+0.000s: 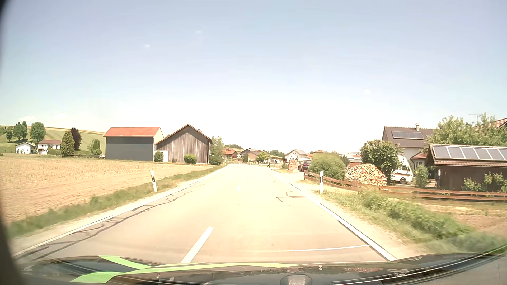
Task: Follow the waypoints while adhering to traffic rules and regulations
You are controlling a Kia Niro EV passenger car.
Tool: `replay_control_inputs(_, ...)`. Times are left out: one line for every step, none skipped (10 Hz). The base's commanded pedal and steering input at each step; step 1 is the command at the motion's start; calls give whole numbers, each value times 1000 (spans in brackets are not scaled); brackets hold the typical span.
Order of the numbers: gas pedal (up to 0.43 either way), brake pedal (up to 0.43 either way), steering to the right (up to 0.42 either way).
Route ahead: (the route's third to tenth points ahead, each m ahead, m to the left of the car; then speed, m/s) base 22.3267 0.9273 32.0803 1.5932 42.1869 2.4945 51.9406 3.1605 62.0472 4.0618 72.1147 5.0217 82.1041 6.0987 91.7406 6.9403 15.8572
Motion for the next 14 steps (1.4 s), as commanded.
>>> replay_control_inputs(209,0,-12)
replay_control_inputs(228,0,-12)
replay_control_inputs(228,0,-12)
replay_control_inputs(228,0,-13)
replay_control_inputs(228,0,-12)
replay_control_inputs(220,0,-13)
replay_control_inputs(189,0,-13)
replay_control_inputs(169,0,-14)
replay_control_inputs(169,0,-14)
replay_control_inputs(169,0,-14)
replay_control_inputs(177,0,-14)
replay_control_inputs(177,0,-14)
replay_control_inputs(189,0,-14)
replay_control_inputs(189,0,-14)
